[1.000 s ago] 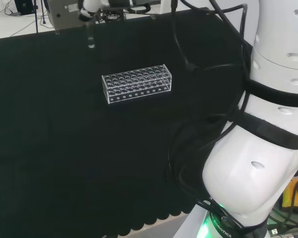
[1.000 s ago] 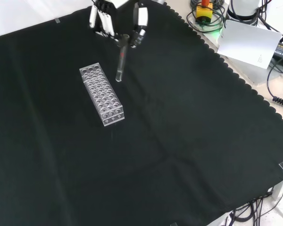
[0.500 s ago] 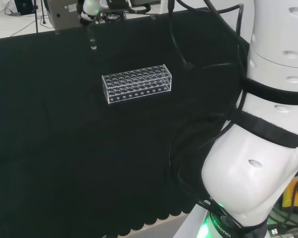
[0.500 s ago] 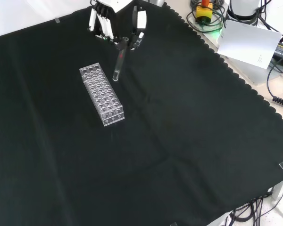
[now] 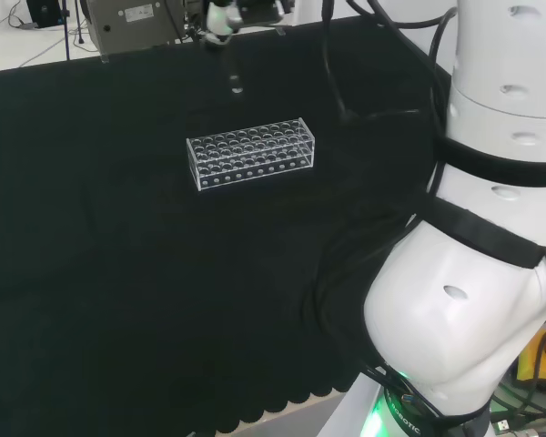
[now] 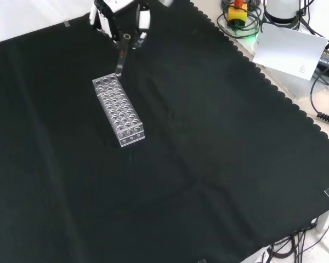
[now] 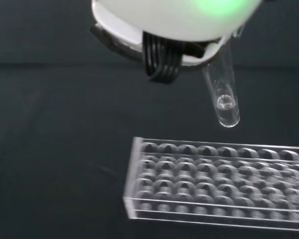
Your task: Shake the test tube.
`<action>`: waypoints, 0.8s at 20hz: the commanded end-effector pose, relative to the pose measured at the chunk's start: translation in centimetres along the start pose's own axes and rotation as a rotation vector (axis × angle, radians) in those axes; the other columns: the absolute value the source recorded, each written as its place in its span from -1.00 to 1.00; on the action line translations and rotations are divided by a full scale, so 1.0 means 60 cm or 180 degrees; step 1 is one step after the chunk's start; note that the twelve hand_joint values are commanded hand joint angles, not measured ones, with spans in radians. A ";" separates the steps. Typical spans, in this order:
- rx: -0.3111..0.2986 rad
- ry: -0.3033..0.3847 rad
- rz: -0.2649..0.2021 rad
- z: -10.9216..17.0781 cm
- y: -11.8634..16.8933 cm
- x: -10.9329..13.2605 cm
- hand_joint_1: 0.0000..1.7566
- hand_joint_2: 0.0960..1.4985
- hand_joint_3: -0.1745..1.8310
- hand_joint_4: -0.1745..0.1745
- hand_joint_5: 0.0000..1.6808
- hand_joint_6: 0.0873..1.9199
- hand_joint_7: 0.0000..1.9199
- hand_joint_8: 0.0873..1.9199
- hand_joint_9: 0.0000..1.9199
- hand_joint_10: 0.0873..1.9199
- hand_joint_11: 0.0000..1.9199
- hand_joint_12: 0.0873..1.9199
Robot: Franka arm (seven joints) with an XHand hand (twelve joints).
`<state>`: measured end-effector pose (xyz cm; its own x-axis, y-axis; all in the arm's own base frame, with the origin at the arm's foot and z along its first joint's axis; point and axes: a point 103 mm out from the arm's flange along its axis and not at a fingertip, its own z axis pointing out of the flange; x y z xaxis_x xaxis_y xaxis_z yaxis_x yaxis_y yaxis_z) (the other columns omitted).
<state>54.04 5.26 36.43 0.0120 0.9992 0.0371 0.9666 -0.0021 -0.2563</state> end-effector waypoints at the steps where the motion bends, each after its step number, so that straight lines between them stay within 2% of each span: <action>1: 0.0046 -0.0156 0.0506 0.003 0.001 -0.115 0.64 -0.29 -0.16 -1.00 0.61 -0.70 0.51 -0.39 0.57 -0.97 -0.16 0.27; 5: 0.0011 -0.0172 0.0636 -0.008 -0.002 -0.148 0.64 -0.29 -0.16 -1.00 0.61 -0.70 0.51 -0.39 0.57 -0.97 -0.16 0.27; 8: -0.0009 -0.0119 0.0643 -0.012 0.000 -0.149 0.64 -0.29 -0.16 -1.00 0.61 -0.70 0.51 -0.40 0.57 -0.97 -0.16 0.27; 12: -0.0006 0.0035 0.0516 -0.009 0.004 -0.121 0.64 -0.29 -0.16 -1.00 0.61 -0.71 0.51 -0.40 0.57 -0.97 -0.16 0.27; 16: 0.0000 0.0231 0.0338 -0.003 0.010 -0.071 0.64 -0.29 -0.16 -1.00 0.61 -0.71 0.51 -0.40 0.57 -0.98 -0.16 0.27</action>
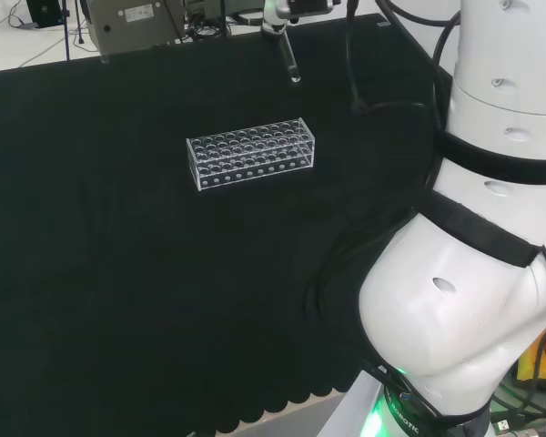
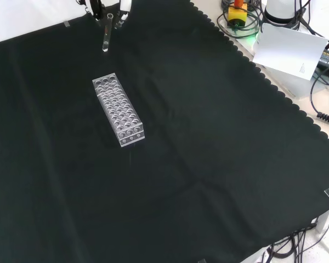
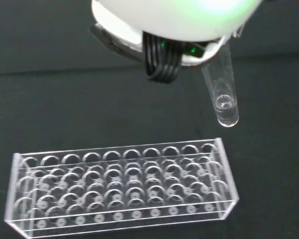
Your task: Shake the test tube.
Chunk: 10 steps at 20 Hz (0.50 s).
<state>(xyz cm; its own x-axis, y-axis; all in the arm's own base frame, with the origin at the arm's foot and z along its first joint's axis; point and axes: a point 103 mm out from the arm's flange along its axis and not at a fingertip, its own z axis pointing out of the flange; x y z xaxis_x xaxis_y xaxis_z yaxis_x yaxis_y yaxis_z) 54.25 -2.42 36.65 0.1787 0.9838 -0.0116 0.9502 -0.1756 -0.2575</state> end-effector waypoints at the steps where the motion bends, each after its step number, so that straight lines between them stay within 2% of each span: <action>1: 0.0033 0.0280 -0.0267 0.008 -0.003 0.071 0.64 -0.29 -0.16 -1.00 0.61 -0.71 0.51 -0.40 0.57 -0.98 -0.16 0.27; 6: 0.0078 0.0436 -0.0535 0.011 -0.006 0.140 0.64 -0.29 -0.16 -1.00 0.61 -0.71 0.51 -0.40 0.57 -0.98 -0.16 0.27; 10: 0.0083 0.0434 -0.0699 0.011 -0.008 0.178 0.64 -0.29 -0.16 -1.00 0.61 -0.71 0.51 -0.40 0.57 -0.98 -0.16 0.27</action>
